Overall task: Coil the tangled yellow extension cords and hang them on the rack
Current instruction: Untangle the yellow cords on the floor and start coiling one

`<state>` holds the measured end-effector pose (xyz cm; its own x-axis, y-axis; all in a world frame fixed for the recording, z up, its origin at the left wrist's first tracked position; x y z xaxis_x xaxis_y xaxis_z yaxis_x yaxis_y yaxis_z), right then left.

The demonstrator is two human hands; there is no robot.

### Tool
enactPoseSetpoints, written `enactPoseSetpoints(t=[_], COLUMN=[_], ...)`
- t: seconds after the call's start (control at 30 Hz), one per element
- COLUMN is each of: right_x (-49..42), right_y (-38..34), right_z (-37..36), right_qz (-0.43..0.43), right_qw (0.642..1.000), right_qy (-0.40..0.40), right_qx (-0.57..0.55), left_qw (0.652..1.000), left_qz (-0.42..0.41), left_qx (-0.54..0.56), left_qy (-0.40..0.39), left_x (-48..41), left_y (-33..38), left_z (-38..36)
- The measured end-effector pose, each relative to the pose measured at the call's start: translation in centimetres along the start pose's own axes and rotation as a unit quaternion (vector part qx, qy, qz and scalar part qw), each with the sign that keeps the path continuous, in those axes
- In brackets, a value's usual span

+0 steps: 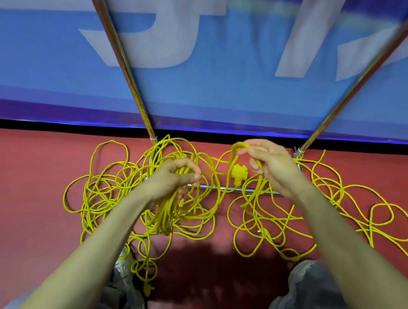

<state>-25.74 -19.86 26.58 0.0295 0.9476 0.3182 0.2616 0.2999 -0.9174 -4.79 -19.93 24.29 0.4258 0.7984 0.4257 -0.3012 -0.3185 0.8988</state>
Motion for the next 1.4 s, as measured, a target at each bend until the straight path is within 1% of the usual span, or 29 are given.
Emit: enactPoseSetpoints(t=[0.07, 0.1, 0.23, 0.37, 0.47, 0.57, 0.63, 0.67, 0.73, 0.8, 0.87, 0.93, 1.0, 1.07, 1.13, 1.17, 1.23, 1.27, 1.3, 1.33, 1.37, 1.4], right_x=[1.0, 1.3, 2.1, 2.2, 2.7, 3.6, 3.9, 3.8, 3.2, 2.3, 1.3, 0.2, -0.6, -1.0, -1.2, -1.2, -1.2, -1.2, -1.2, -1.4, -1.4, -1.7], right_y=[-1.8, -2.3, -2.6, -2.8, -2.2, -0.8, -0.1, -0.1, -0.7, -1.5, -1.6, -0.7, 1.1, 2.7, 4.2, 5.4, 8.0, 8.9, 9.7, 10.1, 9.8, 9.3], right_z=[-1.2, -1.5, -2.5, -2.7, -4.4, -6.9, -7.8, -7.9, -7.0, -4.7, -1.4, 2.3, 5.9, 8.4, 9.0, 9.2, 9.7, 9.6, 9.1, 8.2, 6.7, 4.7], right_qz=[0.01, 0.015, 0.006, 0.025, 0.001, -0.042, -0.054, -0.054, -0.029, 0.006, 0.033, 0.045, 0.033, 0.029, 0.034, 0.017, -0.038, -0.067, -0.088, -0.085, -0.058, -0.017], right_qw=[0.997, 0.995, 0.995, 0.994, 0.989, 0.981, 0.979, 0.98, 0.987, 0.989, 0.986, 0.98, 0.971, 0.957, 0.926, 0.914, 0.904, 0.893, 0.874, 0.855, 0.839, 0.845], right_qy=[-0.038, -0.048, -0.08, -0.075, -0.101, -0.152, -0.165, -0.159, -0.114, -0.027, 0.074, 0.159, 0.229, 0.266, 0.251, 0.241, 0.221, 0.204, 0.176, 0.139, 0.105, 0.074], right_qx=[-0.072, -0.081, -0.062, -0.079, -0.106, -0.112, -0.107, -0.106, -0.114, -0.145, -0.148, -0.114, -0.051, 0.114, 0.28, 0.326, 0.363, 0.395, 0.444, 0.493, 0.53, 0.529], left_qw=[1.0, 0.999, 0.997, 0.99, 0.988, 0.987, 0.985, 0.986, 0.992, 0.997, 1.0, 0.999, 0.999, 0.998, 0.997, 0.995, 0.988, 0.984, 0.983, 0.984, 0.988, 0.991], left_qz=[0.009, 0.013, 0.029, 0.015, 0.005, -0.026, -0.039, -0.041, -0.039, -0.021, 0.011, 0.037, 0.039, 0.018, -0.016, -0.036, -0.064, -0.069, -0.074, -0.079, -0.083, -0.087], left_qx=[0.012, 0.019, 0.063, 0.121, 0.145, 0.159, 0.166, 0.163, 0.119, 0.067, 0.029, 0.009, 0.024, 0.054, 0.077, 0.092, 0.133, 0.152, 0.16, 0.151, 0.128, 0.099], left_qy=[0.016, 0.027, 0.043, 0.067, 0.055, 0.006, -0.01, -0.004, 0.019, 0.021, -0.002, -0.014, -0.008, 0.004, 0.02, 0.034, 0.056, 0.059, 0.055, 0.047, 0.035, 0.023], left_x=[0.2, 0.2, 0.0, -0.1, 0.0, 0.2, 0.3, 0.4, 0.3, 0.3, 0.3, 0.5, 0.9, 1.5, 1.7, 1.7, 1.4, 1.3, 1.3, 1.4, 1.5, 1.6], left_y=[-0.4, -0.5, -0.7, 0.0, 0.6, 1.4, 1.8, 1.9, 1.7, 1.3, 0.7, 0.5, 0.9, 1.9, 3.0, 3.4, 3.8, 3.9, 4.1, 4.3, 4.5, 4.8], left_z=[-0.3, -0.5, -1.0, -0.6, -1.4, -2.8, -3.1, -3.0, -2.6, -2.7, -2.9, -2.4, -1.1, 0.4, 1.7, 2.2, 3.0, 3.0, 2.9, 2.6, 2.2, 1.8])
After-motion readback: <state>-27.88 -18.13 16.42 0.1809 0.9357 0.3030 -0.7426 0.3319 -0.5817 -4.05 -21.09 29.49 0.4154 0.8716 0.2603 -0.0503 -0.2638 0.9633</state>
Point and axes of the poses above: each hand's wrist, its own x-axis away from the middle knuckle, its own z-axis out of the back of the hand, y = z × x, the point moved 8 cm from there along -x, towards the middle knuckle, and after that the axes turned 7 degrees about -x, right-handed, at the moved point
